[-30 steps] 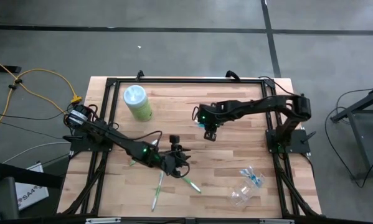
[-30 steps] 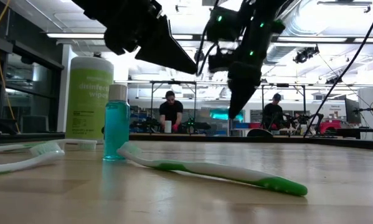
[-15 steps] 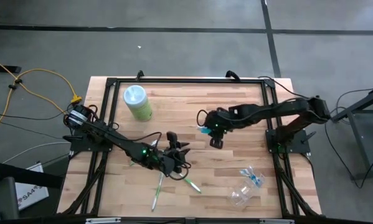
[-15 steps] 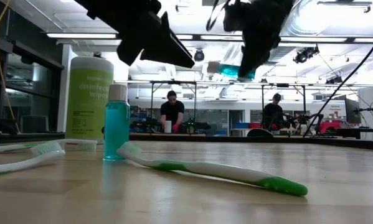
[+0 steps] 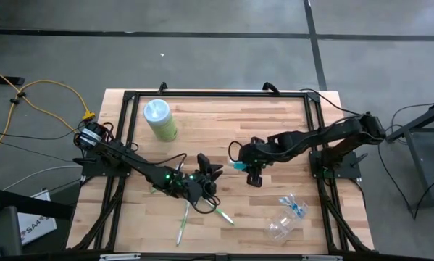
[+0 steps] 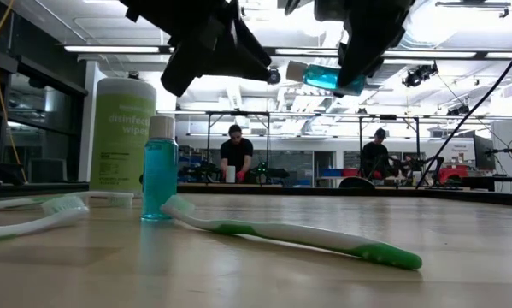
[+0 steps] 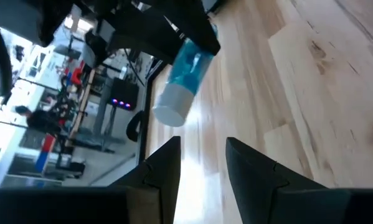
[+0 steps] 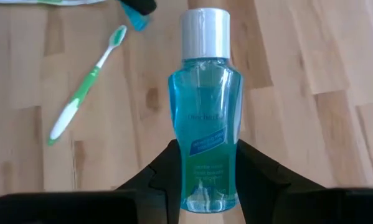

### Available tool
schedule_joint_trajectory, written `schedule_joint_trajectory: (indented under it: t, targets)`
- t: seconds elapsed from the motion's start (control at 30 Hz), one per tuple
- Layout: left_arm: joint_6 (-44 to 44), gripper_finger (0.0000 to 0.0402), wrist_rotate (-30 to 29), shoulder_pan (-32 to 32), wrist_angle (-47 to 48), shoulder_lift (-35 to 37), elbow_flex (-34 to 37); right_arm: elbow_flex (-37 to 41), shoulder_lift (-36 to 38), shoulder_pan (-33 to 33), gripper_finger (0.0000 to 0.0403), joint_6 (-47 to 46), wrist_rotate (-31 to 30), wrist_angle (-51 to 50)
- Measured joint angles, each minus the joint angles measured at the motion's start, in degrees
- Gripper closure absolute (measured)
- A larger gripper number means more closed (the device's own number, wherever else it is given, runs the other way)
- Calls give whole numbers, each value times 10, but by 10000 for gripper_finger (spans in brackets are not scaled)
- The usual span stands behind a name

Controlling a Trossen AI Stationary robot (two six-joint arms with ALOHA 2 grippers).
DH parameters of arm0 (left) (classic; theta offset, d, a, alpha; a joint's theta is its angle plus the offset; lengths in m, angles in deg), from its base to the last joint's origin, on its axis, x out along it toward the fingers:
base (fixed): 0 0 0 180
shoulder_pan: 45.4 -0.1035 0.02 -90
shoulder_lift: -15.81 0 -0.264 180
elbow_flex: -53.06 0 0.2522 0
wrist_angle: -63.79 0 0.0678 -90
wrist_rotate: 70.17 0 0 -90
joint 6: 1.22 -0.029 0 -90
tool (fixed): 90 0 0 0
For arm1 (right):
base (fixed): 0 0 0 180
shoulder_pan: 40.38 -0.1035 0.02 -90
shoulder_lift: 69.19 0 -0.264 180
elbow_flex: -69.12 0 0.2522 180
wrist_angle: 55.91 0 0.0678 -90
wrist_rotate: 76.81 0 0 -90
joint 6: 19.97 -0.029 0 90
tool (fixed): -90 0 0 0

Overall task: Pick & Place toothbrushing station
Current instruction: Put the top blue mouthwash bottle into the middle section of the transparent organizer

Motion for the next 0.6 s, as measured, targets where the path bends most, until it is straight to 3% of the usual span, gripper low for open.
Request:
schedule_joint_trajectory:
  t: [0.6]
  targets:
    - [-134,280,21,0,-45,0,0,0,0,-10,296,-2,27,21]
